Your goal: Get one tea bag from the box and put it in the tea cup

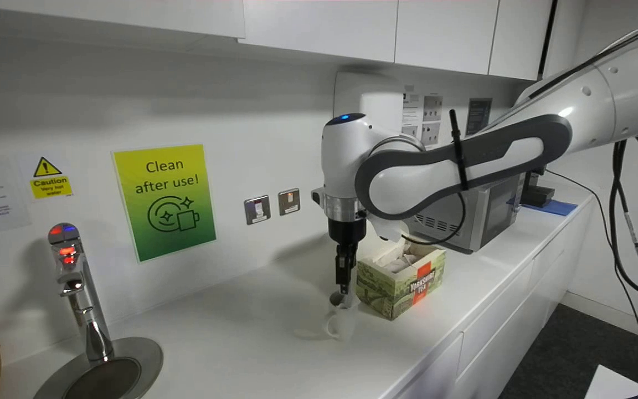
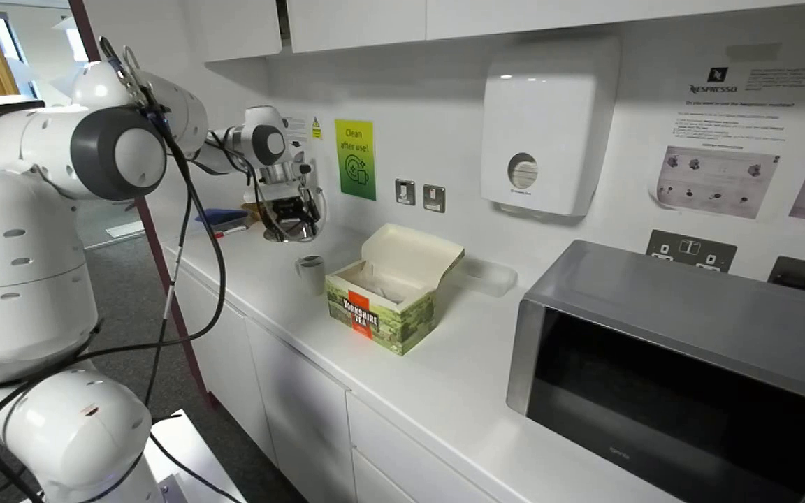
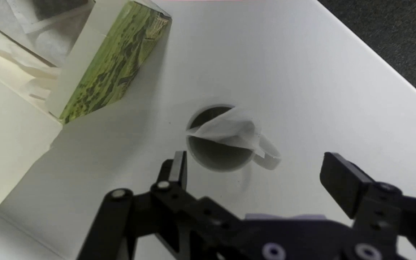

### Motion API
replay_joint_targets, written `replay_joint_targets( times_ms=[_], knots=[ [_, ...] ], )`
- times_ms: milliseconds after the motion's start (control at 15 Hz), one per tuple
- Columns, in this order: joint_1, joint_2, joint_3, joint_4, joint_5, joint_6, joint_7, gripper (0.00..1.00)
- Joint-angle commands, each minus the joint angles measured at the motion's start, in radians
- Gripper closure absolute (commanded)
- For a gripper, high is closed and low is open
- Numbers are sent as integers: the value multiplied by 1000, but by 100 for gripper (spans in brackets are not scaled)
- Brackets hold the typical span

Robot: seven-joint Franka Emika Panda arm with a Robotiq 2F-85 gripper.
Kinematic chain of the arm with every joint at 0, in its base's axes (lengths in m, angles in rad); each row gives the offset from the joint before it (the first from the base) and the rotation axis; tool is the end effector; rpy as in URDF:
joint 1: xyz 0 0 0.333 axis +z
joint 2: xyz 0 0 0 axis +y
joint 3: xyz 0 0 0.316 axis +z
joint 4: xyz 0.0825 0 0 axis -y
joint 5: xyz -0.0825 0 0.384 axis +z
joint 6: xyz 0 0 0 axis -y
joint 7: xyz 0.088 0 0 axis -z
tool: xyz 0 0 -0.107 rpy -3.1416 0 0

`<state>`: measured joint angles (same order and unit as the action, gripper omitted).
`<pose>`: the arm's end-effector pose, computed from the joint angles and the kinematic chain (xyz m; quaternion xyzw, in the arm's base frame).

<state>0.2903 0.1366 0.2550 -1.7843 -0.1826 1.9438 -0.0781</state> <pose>0.5260 0.2973 0.4788 0.9396 0.3350 0.0295 0.0631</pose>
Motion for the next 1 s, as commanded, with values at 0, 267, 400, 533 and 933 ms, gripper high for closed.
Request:
replay_joint_targets(
  times_ms=[0, 267, 400, 533, 933],
  knots=[
    [-7, -141, 3, -74, 16, -45, 9, 0],
    [-31, -329, -17, -182, 93, -21, -72, 0],
    [-38, -409, -40, -230, 128, -20, -97, 0],
    [-53, -469, -72, -273, 139, -26, -111, 0],
    [-53, -444, -66, -250, 120, -36, -87, 0]
  ],
)
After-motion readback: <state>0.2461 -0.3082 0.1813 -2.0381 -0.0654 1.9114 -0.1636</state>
